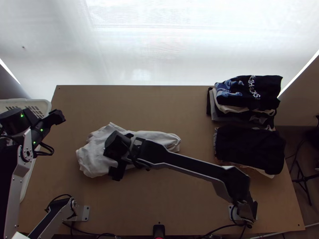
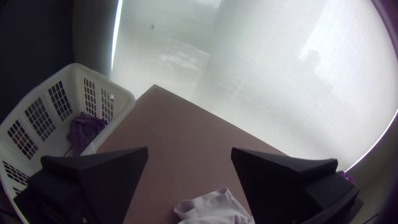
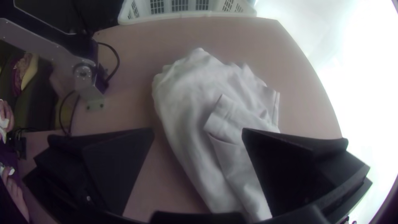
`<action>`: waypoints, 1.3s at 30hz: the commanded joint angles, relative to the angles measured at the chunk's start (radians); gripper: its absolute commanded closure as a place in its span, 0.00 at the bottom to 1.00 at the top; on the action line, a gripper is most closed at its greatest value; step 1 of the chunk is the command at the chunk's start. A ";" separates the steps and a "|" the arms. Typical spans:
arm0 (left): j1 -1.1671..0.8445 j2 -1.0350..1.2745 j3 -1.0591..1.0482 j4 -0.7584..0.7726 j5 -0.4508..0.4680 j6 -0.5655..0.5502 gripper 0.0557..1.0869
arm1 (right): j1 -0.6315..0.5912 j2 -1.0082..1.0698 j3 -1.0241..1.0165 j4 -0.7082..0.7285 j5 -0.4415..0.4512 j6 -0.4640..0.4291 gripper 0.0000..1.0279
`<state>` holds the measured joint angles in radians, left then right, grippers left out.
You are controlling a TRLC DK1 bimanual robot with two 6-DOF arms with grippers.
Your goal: Fold the t-shirt
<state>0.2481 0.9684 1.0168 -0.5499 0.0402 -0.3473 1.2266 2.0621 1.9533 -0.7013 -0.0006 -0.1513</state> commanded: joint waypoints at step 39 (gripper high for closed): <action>0.151 -0.011 -0.164 0.150 0.096 0.005 0.05 | -0.076 0.332 0.331 -0.041 -0.009 0.036 0.30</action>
<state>0.3958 0.9504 0.8539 -0.4072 0.1349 -0.3405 1.1507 2.3787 2.2723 -0.7391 -0.0082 -0.1196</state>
